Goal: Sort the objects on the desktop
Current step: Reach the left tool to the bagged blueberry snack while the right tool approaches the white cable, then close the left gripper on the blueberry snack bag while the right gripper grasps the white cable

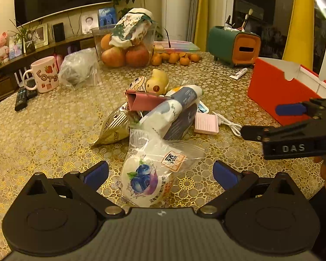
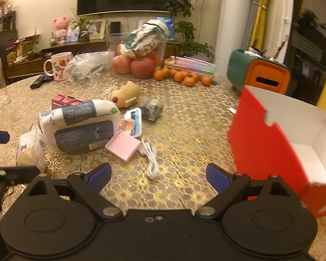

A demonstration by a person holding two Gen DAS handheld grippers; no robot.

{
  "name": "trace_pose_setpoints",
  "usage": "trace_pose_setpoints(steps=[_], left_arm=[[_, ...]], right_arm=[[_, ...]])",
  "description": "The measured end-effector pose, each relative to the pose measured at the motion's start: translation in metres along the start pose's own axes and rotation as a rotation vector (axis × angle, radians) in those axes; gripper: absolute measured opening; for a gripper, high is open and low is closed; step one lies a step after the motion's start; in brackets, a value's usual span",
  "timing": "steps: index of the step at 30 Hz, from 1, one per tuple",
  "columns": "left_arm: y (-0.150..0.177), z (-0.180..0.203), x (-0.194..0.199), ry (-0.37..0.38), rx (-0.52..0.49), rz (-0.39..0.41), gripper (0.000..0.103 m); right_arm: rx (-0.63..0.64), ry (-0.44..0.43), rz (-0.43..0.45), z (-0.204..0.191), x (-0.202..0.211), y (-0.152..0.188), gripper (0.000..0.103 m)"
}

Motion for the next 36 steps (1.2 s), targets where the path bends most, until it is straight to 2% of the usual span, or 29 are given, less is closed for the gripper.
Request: trace_pose_setpoints(steps=[6,17,20,23,24,26,28,30,32,34,36], left_arm=[[0.0,-0.004,-0.01,-0.006,0.001,-0.009,0.102],[0.005,-0.009,-0.023,0.001,0.007,-0.024,0.099],[0.005,-0.009,-0.025,-0.001,0.0,-0.024,0.091],[0.006,-0.01,-0.027,-0.011,0.007,-0.03,0.088],[0.006,-0.011,-0.027,-0.011,0.013,-0.03,0.082],[0.006,-0.011,-0.026,-0.02,0.019,-0.03,0.076],[0.006,-0.012,-0.026,-0.027,0.022,-0.029,0.071],[0.006,-0.013,-0.026,-0.027,0.025,-0.031,0.07],[0.006,-0.012,-0.025,-0.037,0.021,-0.03,0.067],[0.007,-0.011,-0.024,-0.05,0.01,-0.03,0.064],[0.006,-0.009,-0.024,-0.058,0.005,-0.031,0.061]], right_arm=[[0.038,0.003,-0.029,-0.009,-0.025,-0.013,0.092],[0.05,0.01,-0.082,-0.009,-0.054,-0.016,0.077],[0.04,0.009,-0.094,-0.006,-0.057,-0.014,0.069],[0.008,-0.006,-0.097,0.0,-0.06,-0.014,0.065],[-0.003,-0.014,-0.099,0.002,-0.06,-0.014,0.064],[-0.009,-0.031,-0.1,0.003,-0.06,-0.015,0.055],[-0.012,-0.039,-0.101,0.003,-0.061,-0.015,0.053],[-0.02,-0.051,-0.103,0.004,-0.06,-0.015,0.05],[-0.027,-0.045,-0.101,0.004,-0.06,-0.015,0.039],[-0.035,-0.045,-0.105,0.006,-0.059,-0.016,0.034],[-0.045,-0.036,-0.11,0.007,-0.058,-0.016,0.024]])
Point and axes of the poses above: each gripper's, at about its wrist camera, not at the fingertips, and x roughly against the way its jaws point, z to its right, y to its underside, the point moved 1 cm from there along -x, roughly the way its jaws point, and after that the axes turned 13 degrees about -z, right-handed, at the moved point
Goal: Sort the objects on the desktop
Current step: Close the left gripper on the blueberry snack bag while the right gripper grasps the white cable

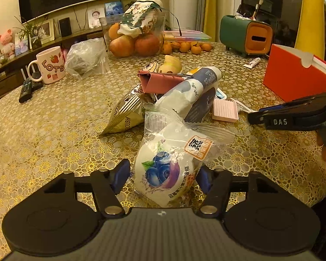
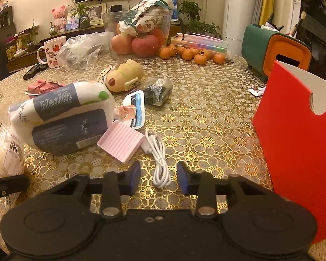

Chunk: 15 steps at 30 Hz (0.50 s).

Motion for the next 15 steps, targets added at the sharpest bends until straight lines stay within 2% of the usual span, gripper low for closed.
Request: trace_pose_setpoints(steps=[1,2,7,15], left_arm=[[0.0,0.0,0.0,-0.001,0.001,-0.001,0.059],[-0.001,0.0,0.001,-0.002,0.003,-0.003,0.058],[0.0,0.0,0.005,-0.001,0.009,-0.012,0.053],[0.005,0.004,0.018,0.028,0.021,-0.028,0.051]], right_arm=[[-0.003,0.008,-0.003,0.001,0.0,0.0,0.017],[-0.007,0.012,-0.007,0.002,0.001,0.0,0.016],[-0.032,0.015,-0.016,0.009,0.007,0.004,0.015],[-0.051,0.018,0.011,0.017,0.031,0.018,0.014]])
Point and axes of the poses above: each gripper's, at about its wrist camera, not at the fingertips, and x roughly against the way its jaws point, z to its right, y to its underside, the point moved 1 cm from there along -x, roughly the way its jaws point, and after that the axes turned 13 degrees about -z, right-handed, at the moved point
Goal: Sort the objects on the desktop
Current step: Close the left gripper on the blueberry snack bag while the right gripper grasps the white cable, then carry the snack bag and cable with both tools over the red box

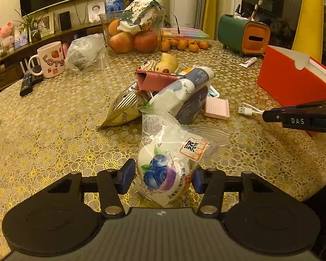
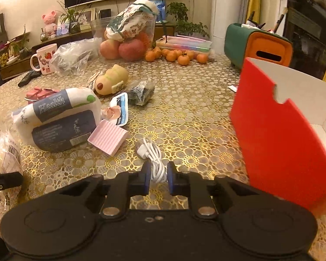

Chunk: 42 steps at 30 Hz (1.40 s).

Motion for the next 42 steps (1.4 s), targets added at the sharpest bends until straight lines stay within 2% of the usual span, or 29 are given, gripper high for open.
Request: trace_pose_setpoints(steps=[15,27,33,42], left_arm=[[-0.005,0.032,0.036,0.077,-0.05,0.005,0.051],[-0.023,0.06,0.05,0.166,-0.114,-0.043,0.051],[-0.044,0.077,0.062,0.2,-0.154,-0.061,0.051],[-0.085,0.117,0.09,0.234,-0.285,-0.035,0.051]], right_arm=[[0.008,0.011,0.055,0.018,0.052,0.024,0.013],[0.027,0.0,0.098,0.034,0.09,0.023,0.013],[0.021,-0.013,0.133,0.046,0.119,0.014,0.013],[0.005,-0.022,0.202,0.076,0.172,-0.008,0.013]])
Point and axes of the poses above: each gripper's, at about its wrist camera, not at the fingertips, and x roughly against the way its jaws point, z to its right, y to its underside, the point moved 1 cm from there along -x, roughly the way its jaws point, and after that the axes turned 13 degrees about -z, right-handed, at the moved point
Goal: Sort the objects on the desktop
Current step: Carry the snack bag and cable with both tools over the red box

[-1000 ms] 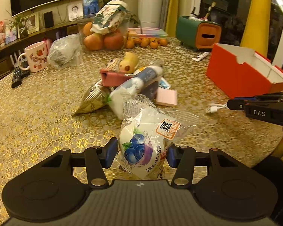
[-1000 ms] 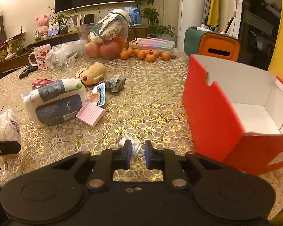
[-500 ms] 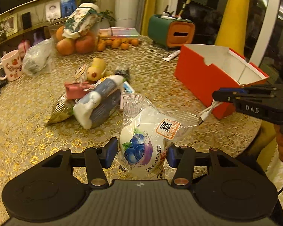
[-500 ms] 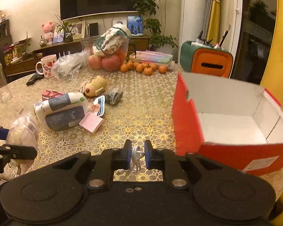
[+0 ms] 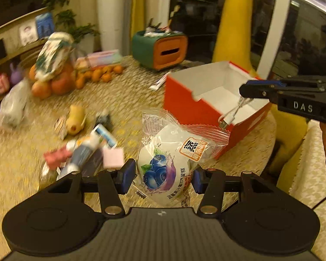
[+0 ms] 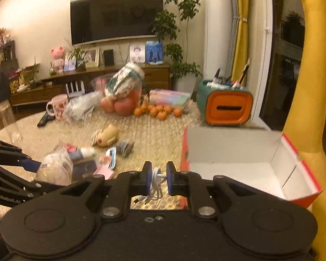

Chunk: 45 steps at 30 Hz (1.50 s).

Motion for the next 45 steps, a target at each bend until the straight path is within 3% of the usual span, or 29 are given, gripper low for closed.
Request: trace_pose_setpoints(steps=[9,18,24,35,45], left_arm=[[-0.057,0.048,-0.005,-0.012,-0.167,0.006,0.051],[-0.107,0.096,-0.038,-0.011,-0.292,-0.028,0.051],[-0.135,0.12,-0.079,-0.026,-0.337,-0.092,0.051],[-0.172,0.147,-0.152,-0.056,-0.353,-0.184,0.051],[-0.181,0.157,-0.205,-0.102,-0.377,-0.267,0.051]], right_arm=[[-0.014,0.094,0.064,0.039,0.017,-0.022,0.013],[-0.062,0.169,0.034,0.083,-0.002,-0.016,0.013],[-0.109,0.199,-0.001,0.114,-0.022,-0.009,0.013],[-0.187,0.19,-0.088,0.158,-0.061,0.007,0.013],[-0.215,0.132,-0.189,0.183,-0.098,0.02,0.013]])
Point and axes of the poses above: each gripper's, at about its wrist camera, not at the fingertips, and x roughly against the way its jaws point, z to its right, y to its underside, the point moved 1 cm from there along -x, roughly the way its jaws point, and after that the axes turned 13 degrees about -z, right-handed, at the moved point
